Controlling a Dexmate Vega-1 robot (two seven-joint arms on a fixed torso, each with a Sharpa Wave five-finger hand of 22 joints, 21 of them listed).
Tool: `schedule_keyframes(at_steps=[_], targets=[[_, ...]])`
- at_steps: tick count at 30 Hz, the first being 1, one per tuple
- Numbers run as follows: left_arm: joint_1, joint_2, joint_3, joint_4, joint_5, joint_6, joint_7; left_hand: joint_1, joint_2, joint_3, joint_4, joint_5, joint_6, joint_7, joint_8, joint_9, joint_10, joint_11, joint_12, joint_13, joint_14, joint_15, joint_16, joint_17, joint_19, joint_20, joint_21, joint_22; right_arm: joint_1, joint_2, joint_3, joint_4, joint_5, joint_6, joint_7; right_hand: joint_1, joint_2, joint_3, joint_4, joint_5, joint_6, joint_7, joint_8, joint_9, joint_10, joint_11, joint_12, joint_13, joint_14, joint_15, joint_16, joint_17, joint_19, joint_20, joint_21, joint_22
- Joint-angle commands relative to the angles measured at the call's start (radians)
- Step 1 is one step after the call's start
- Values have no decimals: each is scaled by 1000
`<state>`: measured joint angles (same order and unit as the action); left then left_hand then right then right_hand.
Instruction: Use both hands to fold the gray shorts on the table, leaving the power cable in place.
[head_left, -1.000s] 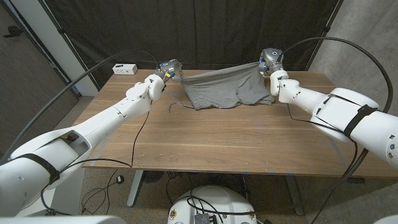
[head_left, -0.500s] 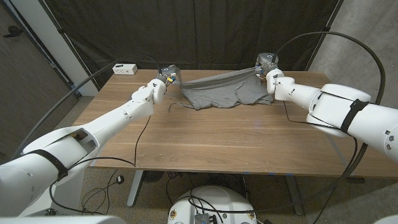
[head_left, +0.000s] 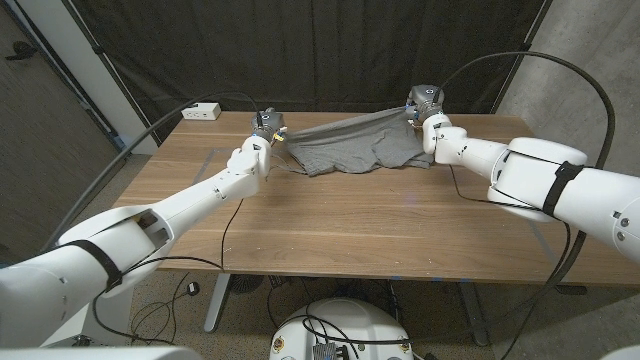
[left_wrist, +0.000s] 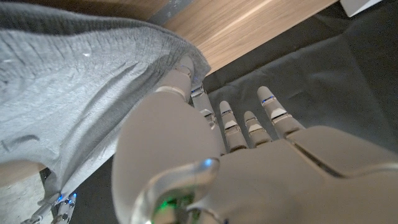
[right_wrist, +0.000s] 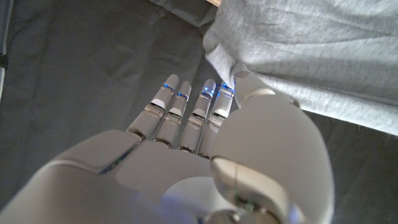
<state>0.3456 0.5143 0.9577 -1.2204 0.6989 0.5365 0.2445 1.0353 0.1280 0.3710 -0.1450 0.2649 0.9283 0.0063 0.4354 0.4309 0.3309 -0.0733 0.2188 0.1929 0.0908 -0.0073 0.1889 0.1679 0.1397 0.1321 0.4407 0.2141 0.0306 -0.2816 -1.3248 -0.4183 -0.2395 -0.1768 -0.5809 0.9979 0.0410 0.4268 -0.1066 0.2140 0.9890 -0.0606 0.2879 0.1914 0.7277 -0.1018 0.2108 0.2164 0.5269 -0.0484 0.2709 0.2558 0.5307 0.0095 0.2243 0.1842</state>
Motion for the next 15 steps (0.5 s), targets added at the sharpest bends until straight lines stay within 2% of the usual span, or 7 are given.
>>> schedule_keyframes(at_steps=[1, 4, 5, 11, 12, 14, 15], targets=[[8, -69, 63, 57, 90, 207, 134, -7, -2, -7, 0, -16, -75, -16, -46, -18, 9, -7, 5, 4, 26, -6, 3, 0, 17, 1, 12, 3, -6, 52, 25, 54, 28, -52, -99, -35, -12, -17, 11, 13, -39, -14, -23, 0, -11, 4, -4, 3, 20, -141, 1, 1, 4, 16, 8, 2], [8, -94, 71, 84, 101, 259, 183, -10, 1, -8, -1, -24, -110, -15, -72, -30, 8, -12, 4, 4, 41, -10, 3, 0, 20, -2, 16, 3, -21, 55, 46, 52, 31, -67, -185, -63, -20, -30, 22, 17, -57, -9, -35, -1, -21, 11, -7, 4, 23, -135, 0, 2, 6, 20, 8, 3], [11, -102, 70, 91, 100, 272, 207, -11, 1, -10, -2, -27, -124, -21, -84, -36, 8, -11, 3, 4, 48, -11, 4, 0, 22, -2, 18, 2, -27, 57, 61, 51, 39, -71, -212, -74, -21, -35, 27, 20, -65, -7, -41, -1, -23, 13, -7, 4, 23, -135, 0, 3, 9, 24, 9, 3], [15, -151, 75, 141, 102, 371, 319, -18, 3, -13, -2, -38, -159, -32, -121, -57, 27, -14, 10, 4, 81, -22, 7, 0, 30, -7, 25, 2, -54, 35, 86, 21, -11, -79, -349, -94, -23, -45, 37, 23, -62, -10, -42, -1, -27, 15, -7, 4, 29, -133, 2, 6, 14, 24, 11, 3], [14, -154, 78, 145, 102, 383, 330, -18, 4, -14, -3, -40, -168, -41, -131, -63, 31, -12, 11, 4, 91, -24, 8, 0, 30, -8, 27, 2, -65, 16, 95, -14, -23, -89, -365, -95, -23, -44, 37, 24, -62, -9, -43, -1, -28, 14, -8, 4, 28, -134, 2, 6, 14, 24, 11, 3], [12, -155, 83, 143, 96, 401, 337, -18, 3, -15, -6, -43, -184, -55, -147, -71, 35, -10, 12, 5, 102, -26, 7, 0, 30, -9, 28, 2, -104, -67, 124, -192, -45, -167, -340, -93, -20, -42, 36, 27, -57, -11, -41, -1, -29, 14, -8, 4, 28, -134, 1, 6, 14, 23, 11, 3], [13, -145, 88, 132, 92, 400, 332, -16, 4, -14, -7, -43, -187, -56, -151, -73, 38, -4, 13, 5, 105, -27, 7, 0, 31, -8, 29, 2, -123, -111, 133, -261, -61, -153, -326, -90, -18, -40, 34, 28, -54, -12, -40, -1, -29, 14, -8, 4, 29, -133, 0, 5, 14, 23, 11, 3]])
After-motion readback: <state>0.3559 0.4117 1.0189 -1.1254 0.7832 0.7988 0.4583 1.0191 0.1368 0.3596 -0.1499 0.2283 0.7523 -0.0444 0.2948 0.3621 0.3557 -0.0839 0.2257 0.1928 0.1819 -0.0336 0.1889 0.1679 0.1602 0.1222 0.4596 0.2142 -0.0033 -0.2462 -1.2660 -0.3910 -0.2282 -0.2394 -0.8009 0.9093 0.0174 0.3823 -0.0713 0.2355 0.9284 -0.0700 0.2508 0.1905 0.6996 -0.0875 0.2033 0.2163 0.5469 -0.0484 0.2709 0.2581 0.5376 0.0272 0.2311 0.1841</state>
